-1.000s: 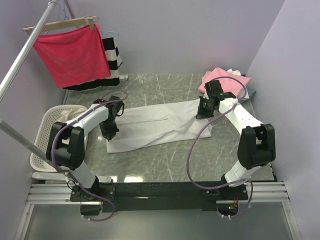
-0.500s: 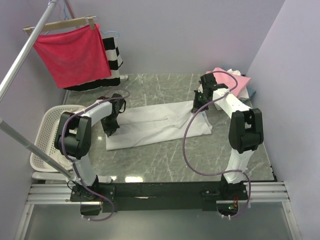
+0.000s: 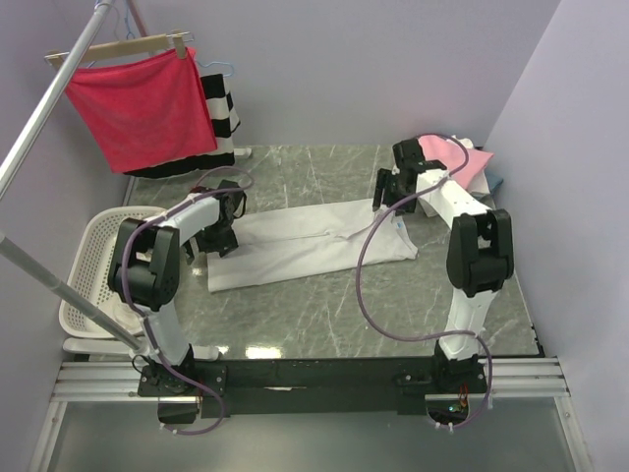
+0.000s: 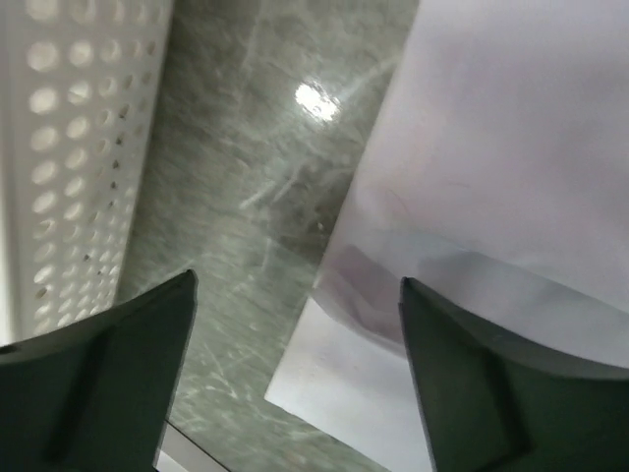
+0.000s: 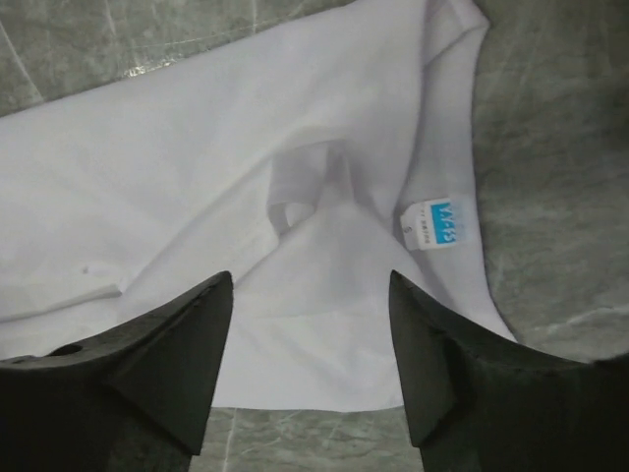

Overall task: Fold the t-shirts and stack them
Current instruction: Fold the other side of the tshirt into a rectangle

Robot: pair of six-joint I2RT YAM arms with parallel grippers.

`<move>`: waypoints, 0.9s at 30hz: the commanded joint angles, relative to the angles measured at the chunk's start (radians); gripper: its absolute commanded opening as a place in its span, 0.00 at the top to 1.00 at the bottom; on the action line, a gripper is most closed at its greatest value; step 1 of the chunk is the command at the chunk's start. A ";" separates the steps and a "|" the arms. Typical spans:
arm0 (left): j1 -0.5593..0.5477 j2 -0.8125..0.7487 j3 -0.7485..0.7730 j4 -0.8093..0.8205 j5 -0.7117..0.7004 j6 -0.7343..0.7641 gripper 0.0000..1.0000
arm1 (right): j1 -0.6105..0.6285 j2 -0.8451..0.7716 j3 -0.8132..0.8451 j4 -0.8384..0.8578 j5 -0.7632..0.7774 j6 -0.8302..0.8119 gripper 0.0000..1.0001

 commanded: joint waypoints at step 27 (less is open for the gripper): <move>-0.038 -0.117 0.067 0.324 0.346 0.118 0.01 | 0.055 -0.037 -0.281 0.353 -0.443 0.211 0.27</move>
